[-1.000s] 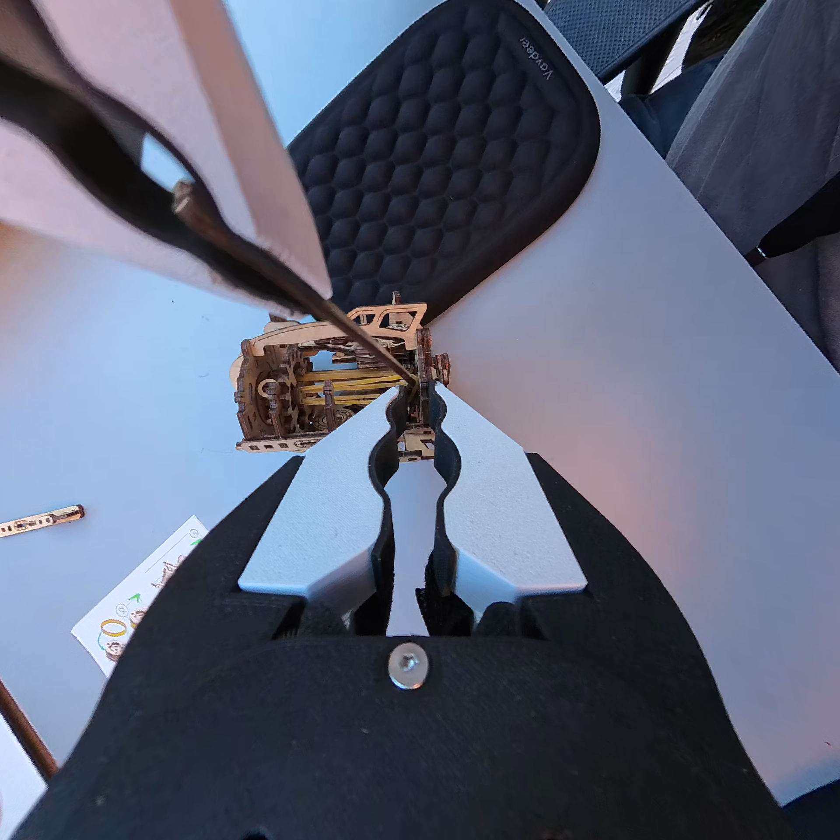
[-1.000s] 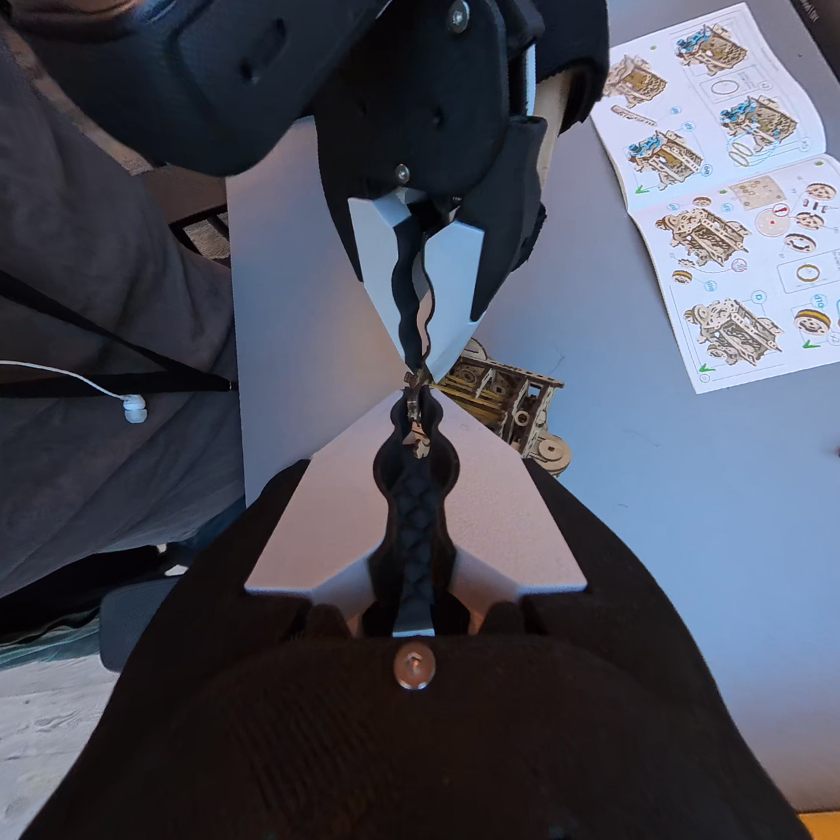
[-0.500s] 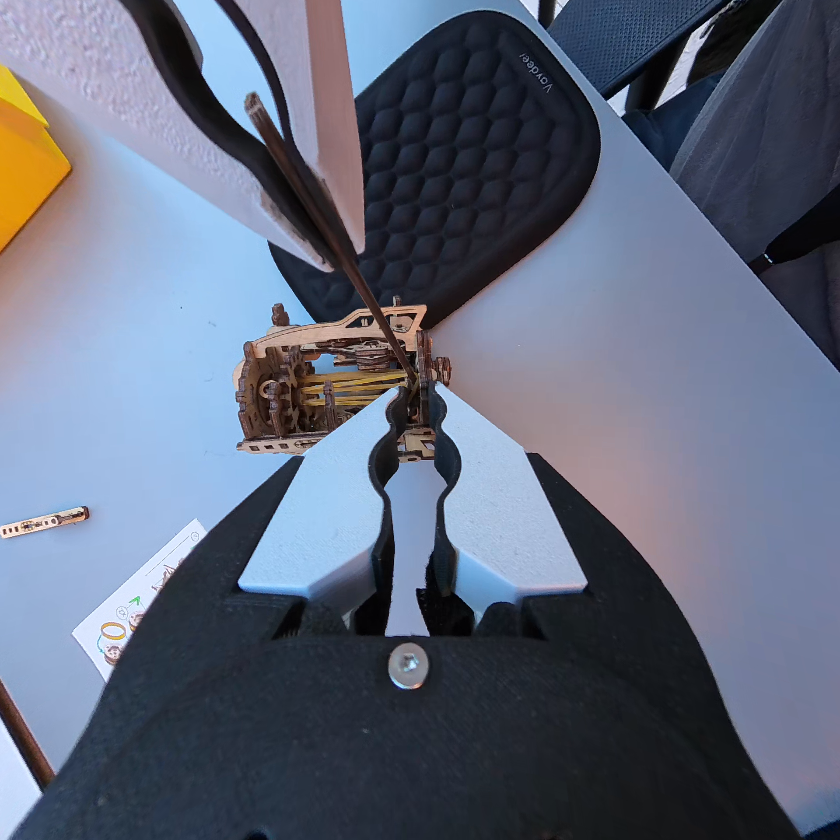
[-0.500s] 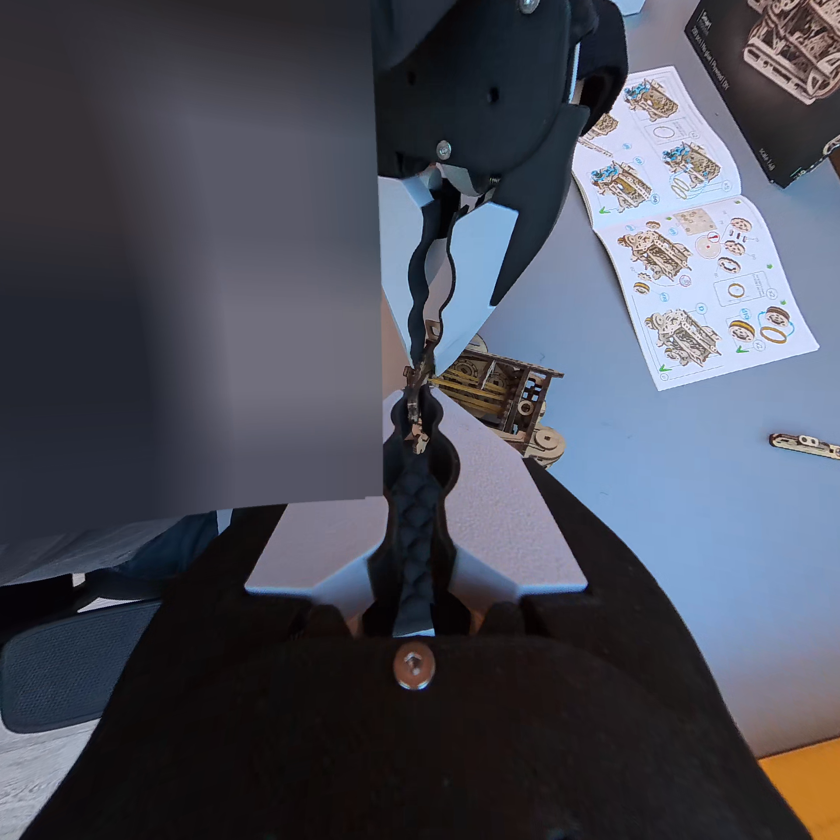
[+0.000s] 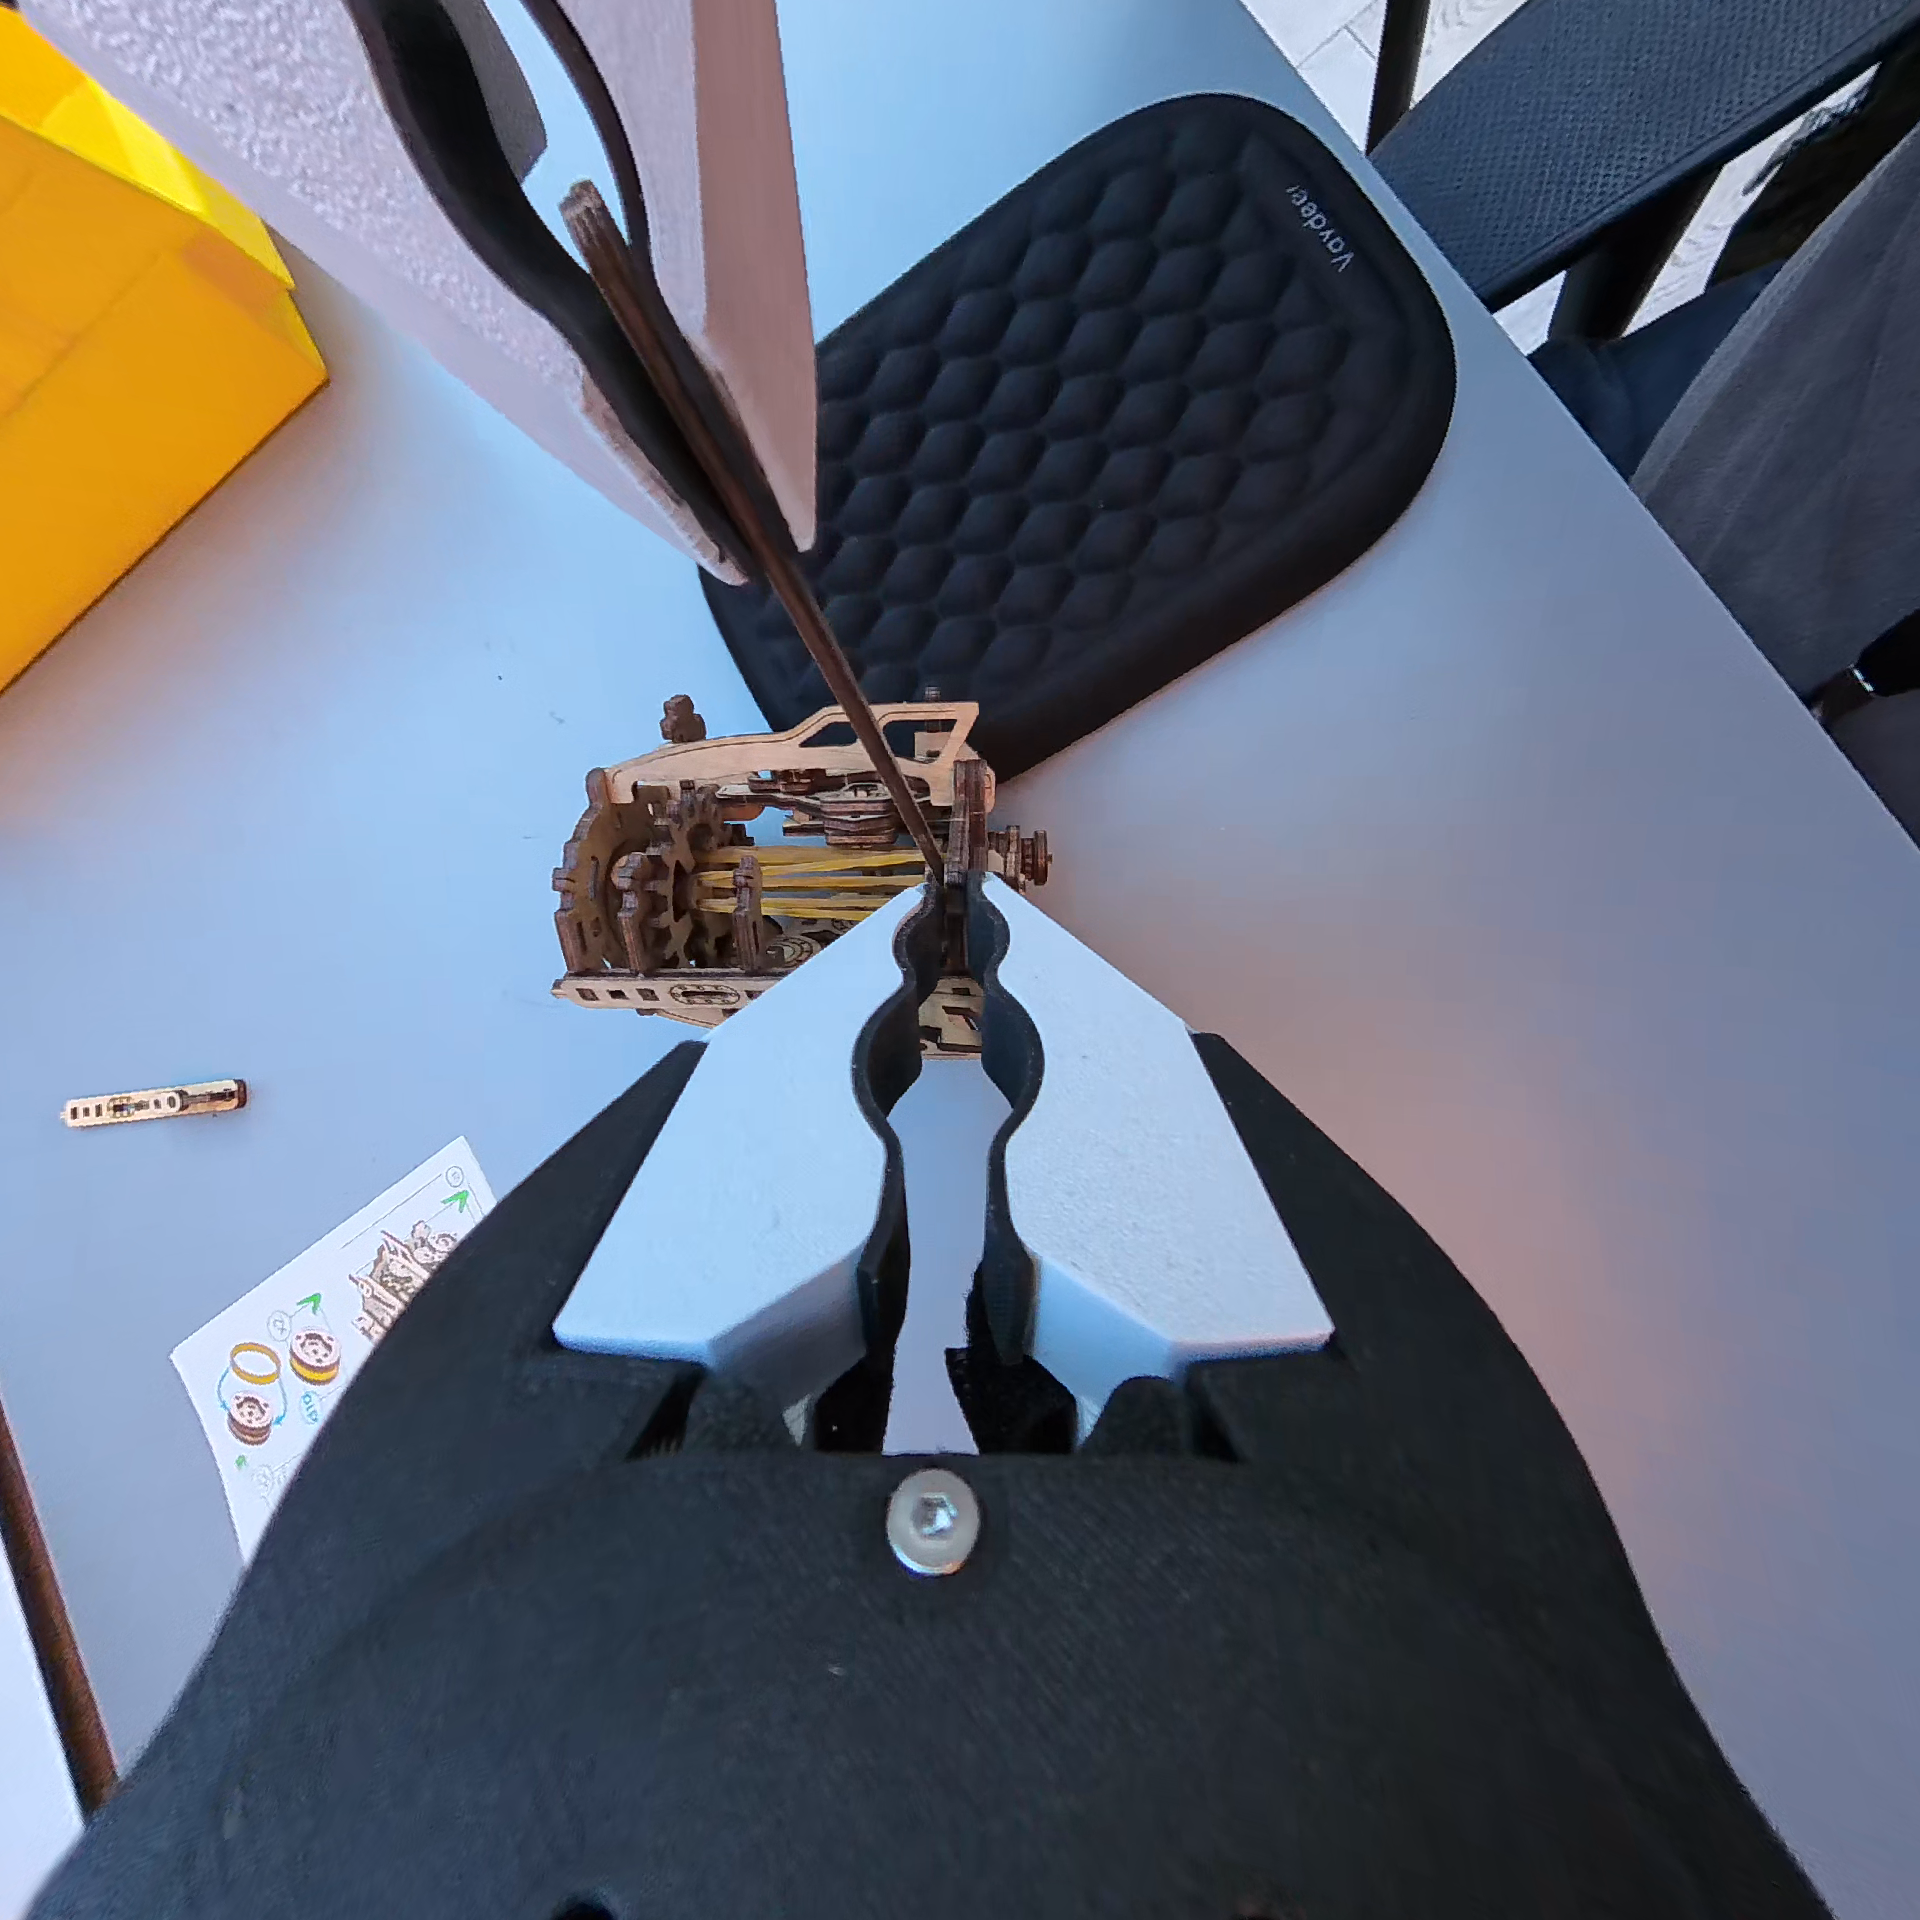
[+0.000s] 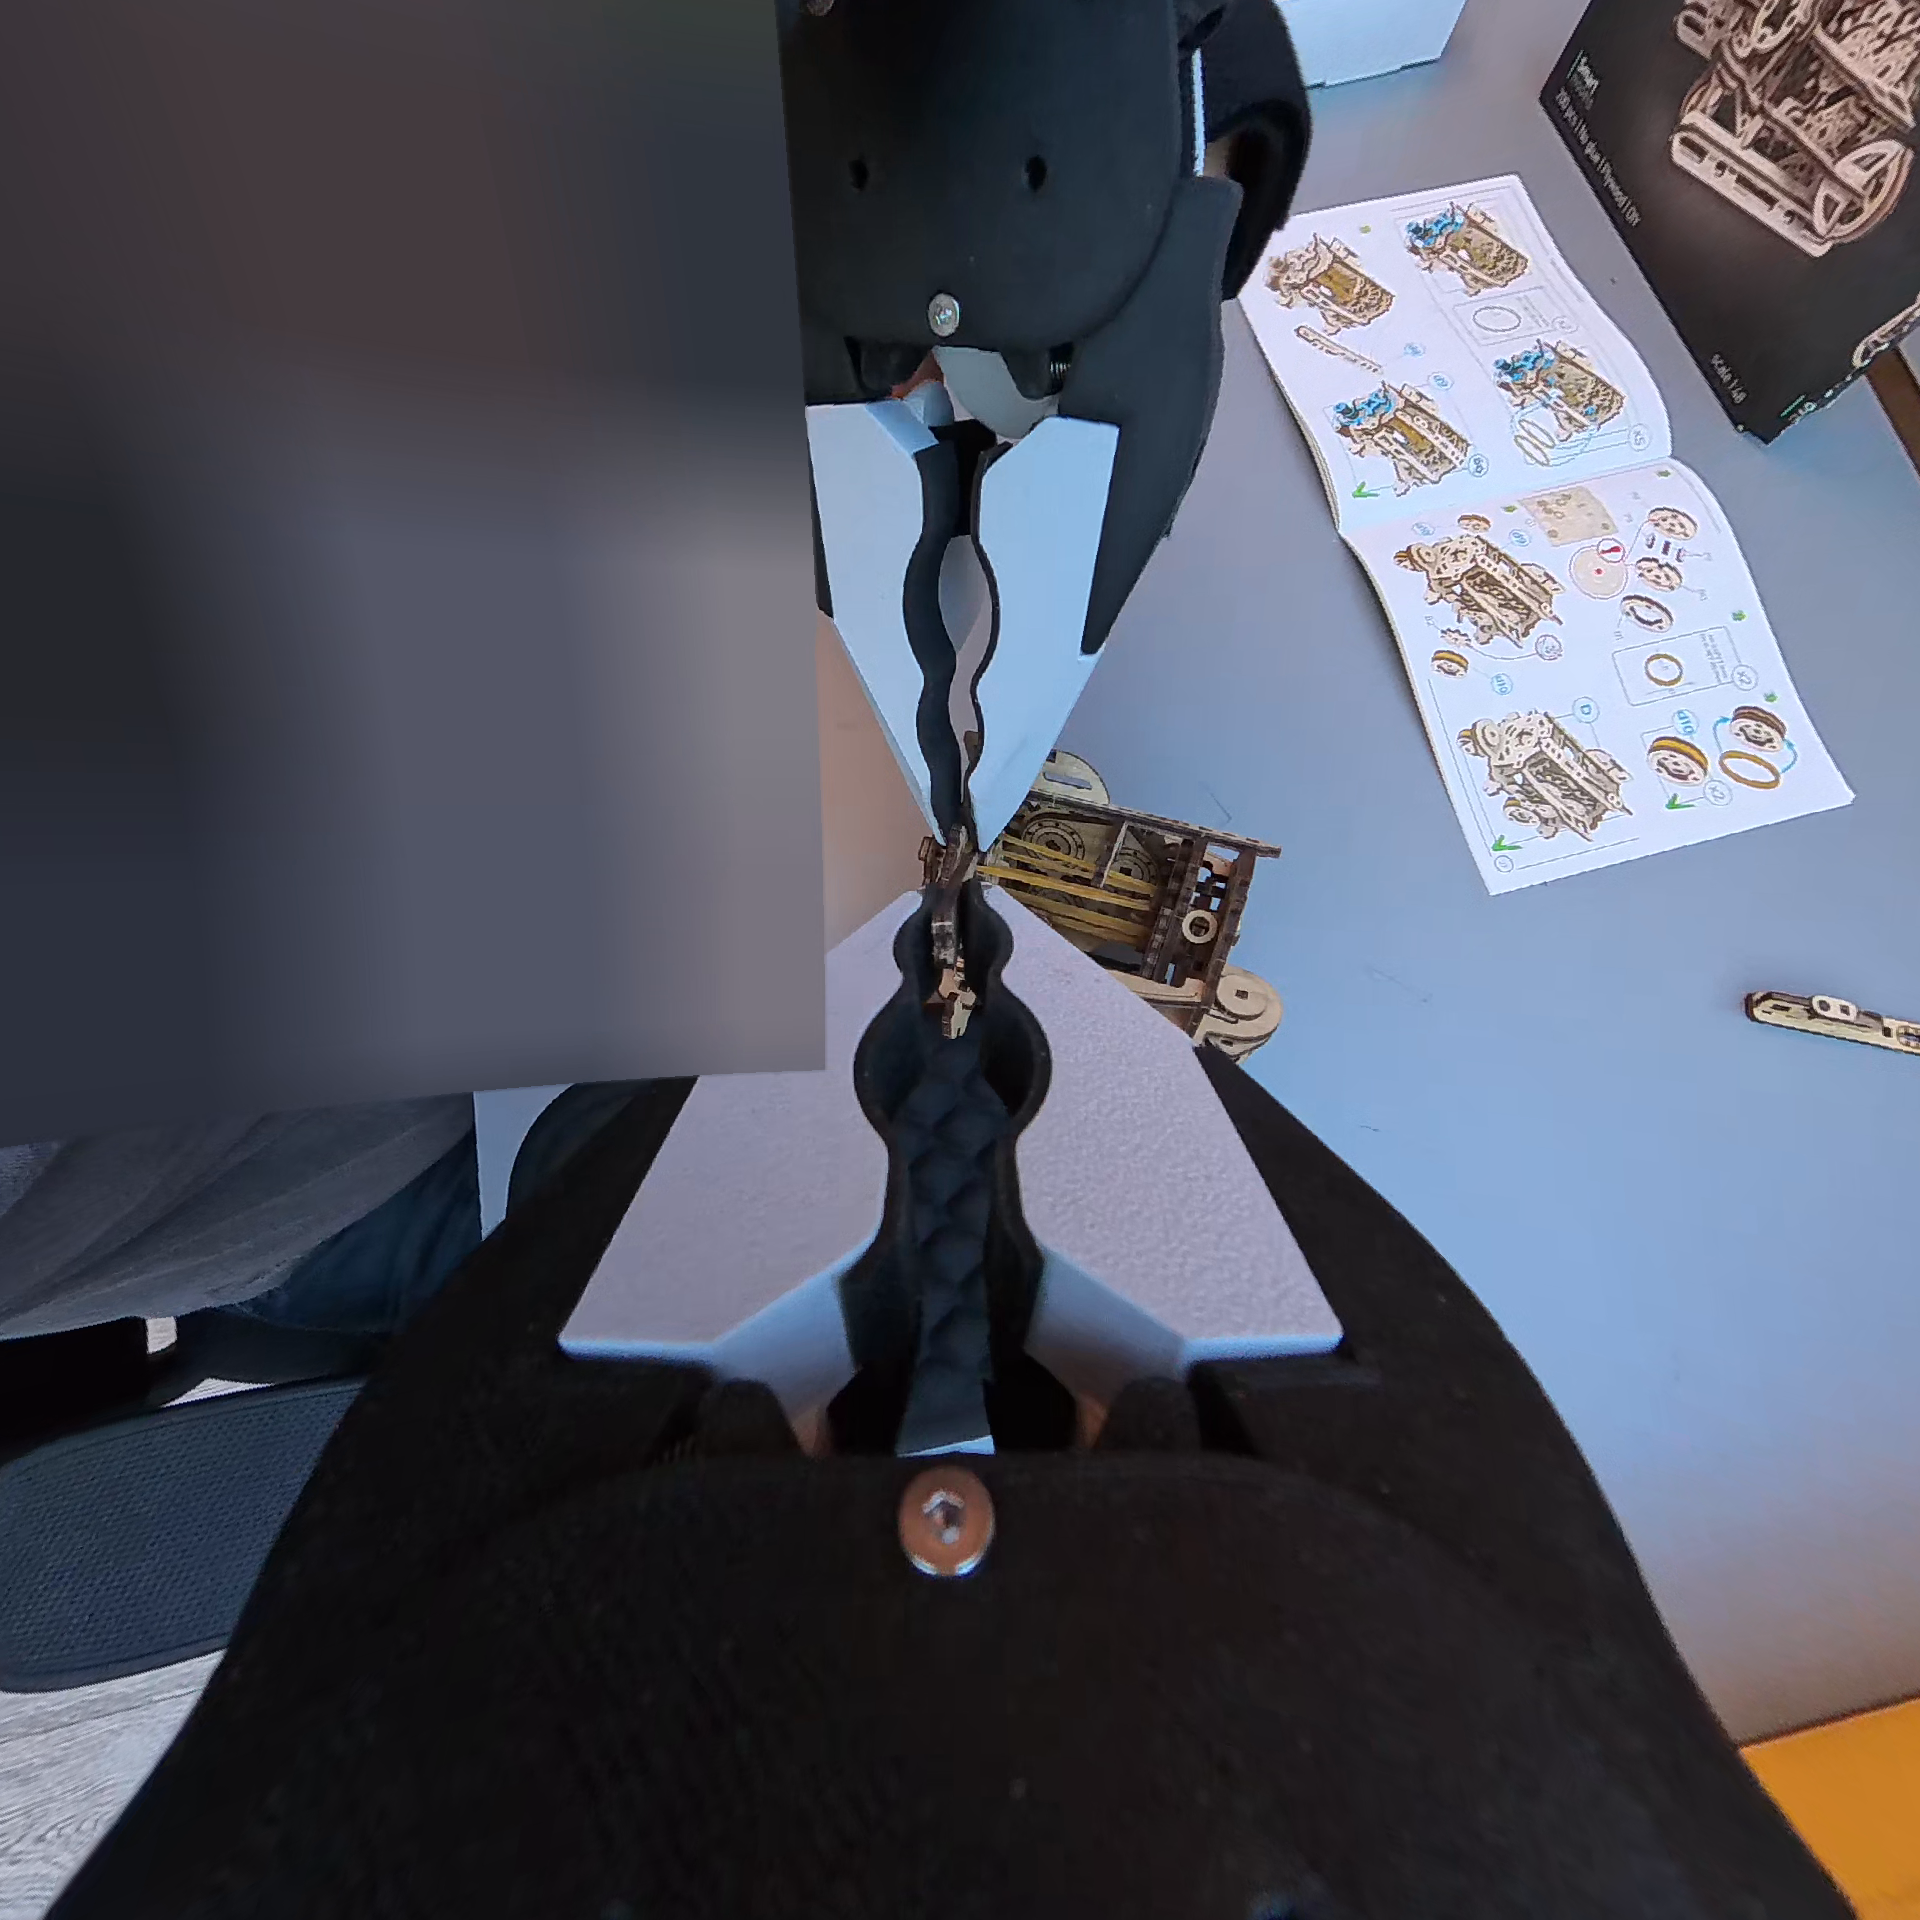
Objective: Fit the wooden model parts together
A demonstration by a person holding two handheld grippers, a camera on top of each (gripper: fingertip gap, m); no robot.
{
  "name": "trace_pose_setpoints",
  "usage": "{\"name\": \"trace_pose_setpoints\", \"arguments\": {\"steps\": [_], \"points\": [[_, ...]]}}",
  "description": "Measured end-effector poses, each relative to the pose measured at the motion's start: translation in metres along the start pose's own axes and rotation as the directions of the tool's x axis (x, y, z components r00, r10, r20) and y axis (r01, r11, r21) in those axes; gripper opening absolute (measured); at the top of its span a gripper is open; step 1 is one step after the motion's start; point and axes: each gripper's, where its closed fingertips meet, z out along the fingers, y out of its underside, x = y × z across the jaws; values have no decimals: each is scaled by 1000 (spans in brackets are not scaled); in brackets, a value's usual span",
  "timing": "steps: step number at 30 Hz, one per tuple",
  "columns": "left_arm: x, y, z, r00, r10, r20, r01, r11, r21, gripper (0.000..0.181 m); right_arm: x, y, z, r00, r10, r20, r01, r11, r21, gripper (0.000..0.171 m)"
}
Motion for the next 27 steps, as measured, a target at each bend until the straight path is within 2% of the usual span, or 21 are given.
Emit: {"name": "trace_pose_setpoints", "arguments": {"steps": [1, 11, 27], "points": [[1, 0, 0, 1000, -2, 0, 2, 1000, 5, 2, 0, 0, 0, 1000, -1, 5, 1, 1000, 0, 2], [0, -1, 0, 998, 55, 41, -55, 998, 3, 1, 2, 4, -1, 1000, -3, 17, 4, 1000, -16, 1], [1, -1, 1, 998, 61, 31, -61, 998, 18, 1, 5, 12, -4, 999, 31, 32, -30, 998, -47, 1]]}}
